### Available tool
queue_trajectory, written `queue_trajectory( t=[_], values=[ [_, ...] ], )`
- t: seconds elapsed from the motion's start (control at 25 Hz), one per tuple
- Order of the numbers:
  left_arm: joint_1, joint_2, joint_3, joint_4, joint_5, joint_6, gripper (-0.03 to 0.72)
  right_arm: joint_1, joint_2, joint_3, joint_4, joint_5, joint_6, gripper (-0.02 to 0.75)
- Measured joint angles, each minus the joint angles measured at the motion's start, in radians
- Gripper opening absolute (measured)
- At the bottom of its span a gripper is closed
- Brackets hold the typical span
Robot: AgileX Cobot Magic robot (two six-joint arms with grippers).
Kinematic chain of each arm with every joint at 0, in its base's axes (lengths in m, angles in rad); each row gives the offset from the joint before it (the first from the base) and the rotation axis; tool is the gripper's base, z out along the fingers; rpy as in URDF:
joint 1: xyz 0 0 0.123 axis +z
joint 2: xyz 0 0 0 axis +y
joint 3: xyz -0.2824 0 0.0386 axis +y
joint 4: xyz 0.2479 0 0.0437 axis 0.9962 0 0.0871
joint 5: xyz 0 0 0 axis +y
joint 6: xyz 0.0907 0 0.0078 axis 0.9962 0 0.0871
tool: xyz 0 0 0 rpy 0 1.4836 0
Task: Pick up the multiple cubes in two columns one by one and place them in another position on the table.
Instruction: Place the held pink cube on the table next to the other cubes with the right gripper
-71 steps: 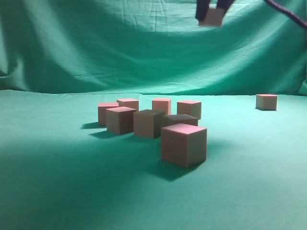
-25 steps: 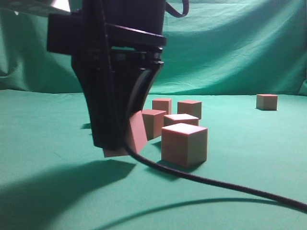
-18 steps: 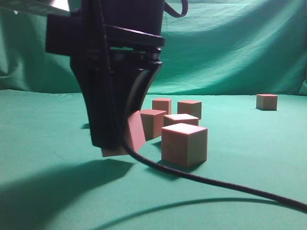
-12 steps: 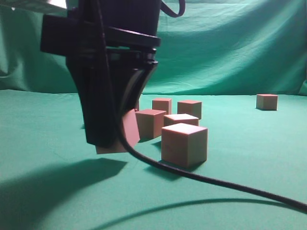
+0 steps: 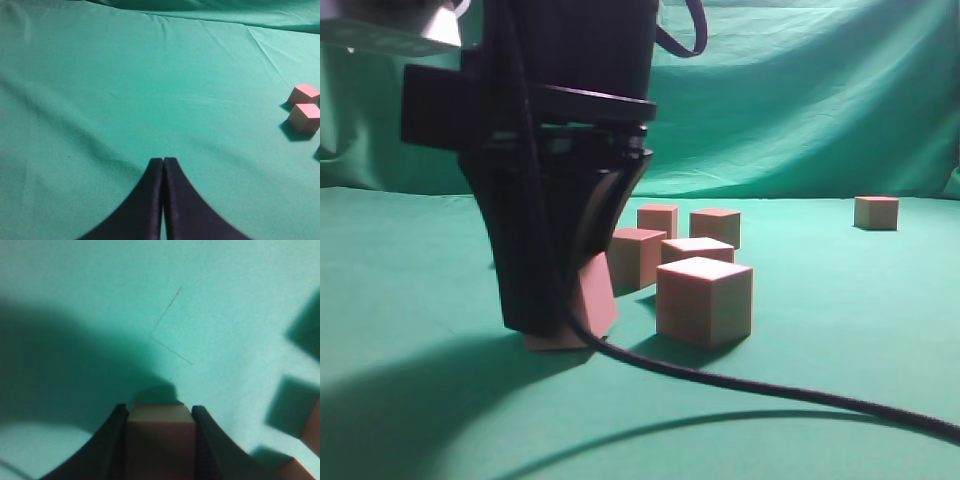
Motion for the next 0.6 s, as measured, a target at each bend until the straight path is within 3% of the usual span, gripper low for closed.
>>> queue_trajectory(
  t=[0.24, 0.48, 0.6],
  values=[
    [0.0, 0.0, 0.0, 0.0, 0.0, 0.0, 0.0, 0.0, 0.004, -0.019, 0.0, 0.015, 0.0, 0.258],
    [0.0, 0.0, 0.0, 0.0, 0.0, 0.0, 0.0, 0.0, 0.006, -0.177, 0.0, 0.161, 0.043, 0.629],
    [0.0, 0.0, 0.0, 0.0, 0.0, 0.0, 0.0, 0.0, 0.006, -0.29, 0.0, 0.28, 0.049, 0.645]
  ],
)
